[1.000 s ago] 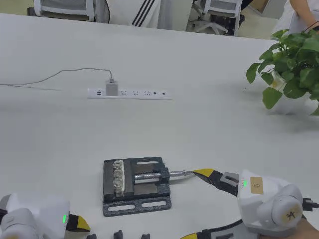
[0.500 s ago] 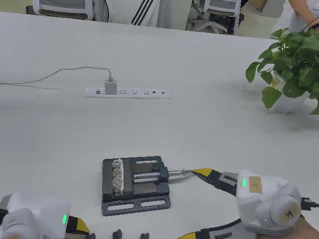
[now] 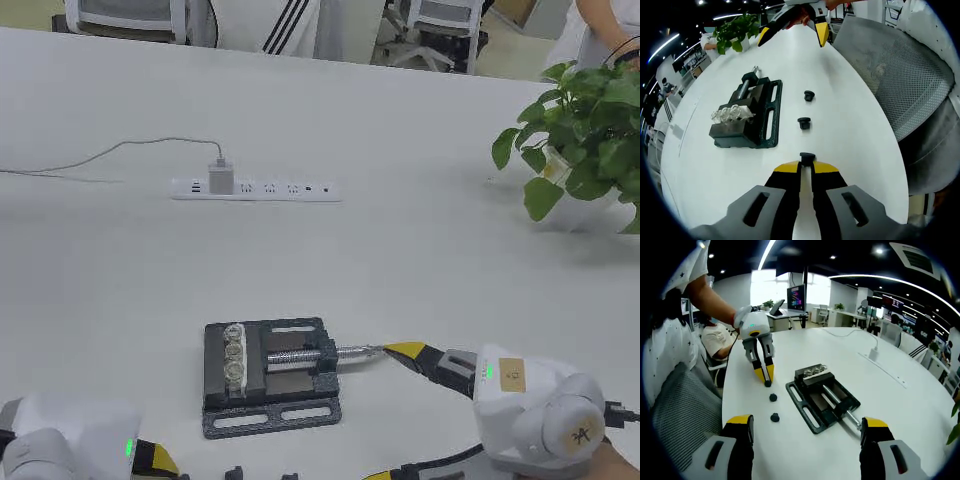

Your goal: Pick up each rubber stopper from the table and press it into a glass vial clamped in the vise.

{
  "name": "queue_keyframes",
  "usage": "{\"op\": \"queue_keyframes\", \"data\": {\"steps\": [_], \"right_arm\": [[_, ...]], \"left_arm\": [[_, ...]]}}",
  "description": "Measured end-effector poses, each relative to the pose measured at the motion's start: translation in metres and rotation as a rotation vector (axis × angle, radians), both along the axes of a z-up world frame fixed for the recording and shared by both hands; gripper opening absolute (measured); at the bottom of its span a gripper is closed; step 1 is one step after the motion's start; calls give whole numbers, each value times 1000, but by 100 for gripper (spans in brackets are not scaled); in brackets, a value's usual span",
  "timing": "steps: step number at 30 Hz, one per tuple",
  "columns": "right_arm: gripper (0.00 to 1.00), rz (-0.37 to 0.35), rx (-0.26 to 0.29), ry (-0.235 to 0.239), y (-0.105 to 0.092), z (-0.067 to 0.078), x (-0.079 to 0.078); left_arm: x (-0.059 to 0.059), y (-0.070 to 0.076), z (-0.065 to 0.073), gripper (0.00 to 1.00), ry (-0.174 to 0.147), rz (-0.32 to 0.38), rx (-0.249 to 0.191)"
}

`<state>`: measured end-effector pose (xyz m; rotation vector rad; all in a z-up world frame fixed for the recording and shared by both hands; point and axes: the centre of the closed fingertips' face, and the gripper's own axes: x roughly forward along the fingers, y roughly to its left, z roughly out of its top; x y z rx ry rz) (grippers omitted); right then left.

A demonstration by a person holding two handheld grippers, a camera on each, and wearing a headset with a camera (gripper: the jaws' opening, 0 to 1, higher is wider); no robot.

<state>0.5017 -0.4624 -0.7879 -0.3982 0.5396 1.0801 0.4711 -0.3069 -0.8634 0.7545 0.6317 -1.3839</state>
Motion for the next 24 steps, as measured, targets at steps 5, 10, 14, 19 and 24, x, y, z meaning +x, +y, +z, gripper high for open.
{"op": "queue_keyframes", "data": {"steps": [5, 10, 14, 19, 24], "right_arm": [[86, 7, 4, 5, 4, 3, 0], [81, 26, 28, 14, 14, 17, -1], [74, 49, 57, 22, 27, 37, -1], [64, 69, 70, 59, 41, 58, 1], [55, 149, 86, 62, 57, 76, -5]], "left_arm": [[-1, -1, 3, 4, 26, 46, -28], [2, -6, 18, 4, 49, 127, -93], [5, -21, 46, 4, 80, 224, -224], [10, -36, 80, 4, 96, 316, -364], [8, -49, 104, 4, 105, 347, -455]]}}
